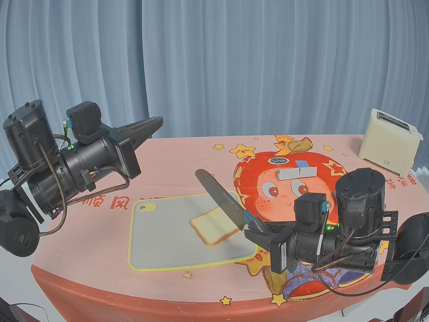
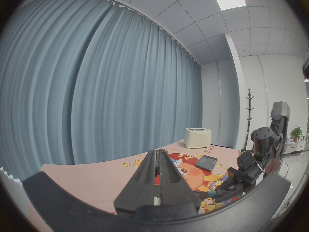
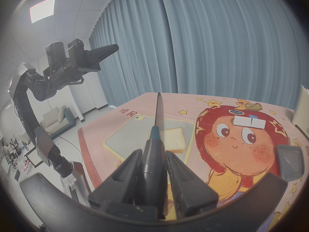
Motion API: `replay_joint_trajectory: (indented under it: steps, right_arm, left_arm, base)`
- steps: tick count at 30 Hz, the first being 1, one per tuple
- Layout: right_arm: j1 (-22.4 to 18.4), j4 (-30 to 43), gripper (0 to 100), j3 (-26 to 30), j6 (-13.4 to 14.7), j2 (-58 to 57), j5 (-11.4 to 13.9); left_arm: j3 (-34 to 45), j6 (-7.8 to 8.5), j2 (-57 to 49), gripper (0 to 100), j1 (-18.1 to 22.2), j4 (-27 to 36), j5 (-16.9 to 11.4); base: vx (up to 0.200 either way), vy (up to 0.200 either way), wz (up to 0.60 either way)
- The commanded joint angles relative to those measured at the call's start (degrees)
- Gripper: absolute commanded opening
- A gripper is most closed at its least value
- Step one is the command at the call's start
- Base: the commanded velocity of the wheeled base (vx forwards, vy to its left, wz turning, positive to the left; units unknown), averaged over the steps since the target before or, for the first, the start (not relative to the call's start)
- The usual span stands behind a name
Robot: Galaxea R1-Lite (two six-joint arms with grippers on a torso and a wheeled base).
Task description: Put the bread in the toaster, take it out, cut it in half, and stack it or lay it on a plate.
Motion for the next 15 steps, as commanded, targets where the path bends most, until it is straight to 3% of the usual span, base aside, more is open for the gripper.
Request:
replay_joint_trajectory:
  steps: [1,6,10,11,15]
  right_arm:
    - [-0.1,3.0,0,-2.5,0.1,-0.2,0.2]
    - [-0.1,11.0,0,-6.8,0.5,-1.5,0.4]
    - [0.0,13.4,0,-7.7,0.5,-2.0,0.4]
    - [0.3,13.5,0,-7.5,0.3,-2.1,0.3]
    - [0.4,14.2,0,-7.9,0.1,-2.4,0.2]
  left_arm:
    - [1.0,0.0,0.3,0,0.2,0.0,-2.7]
    - [2.1,0.09,1.1,0,0.1,0.0,-4.1]
    - [2.4,1.06,3.8,0,0.1,-0.6,-4.2]
    - [2.3,1.94,4.7,0,0.1,-1.6,-4.5]
    - [-1.2,2.38,8.0,0,0.3,-4.2,-8.2]
  base:
    - [0.0,0.0,0.0]
    - [0.0,0.0,0.0]
    - [0.0,0.0,0.0]
    - [0.0,0.0,0.0]
    - [0.0,0.0,0.0]
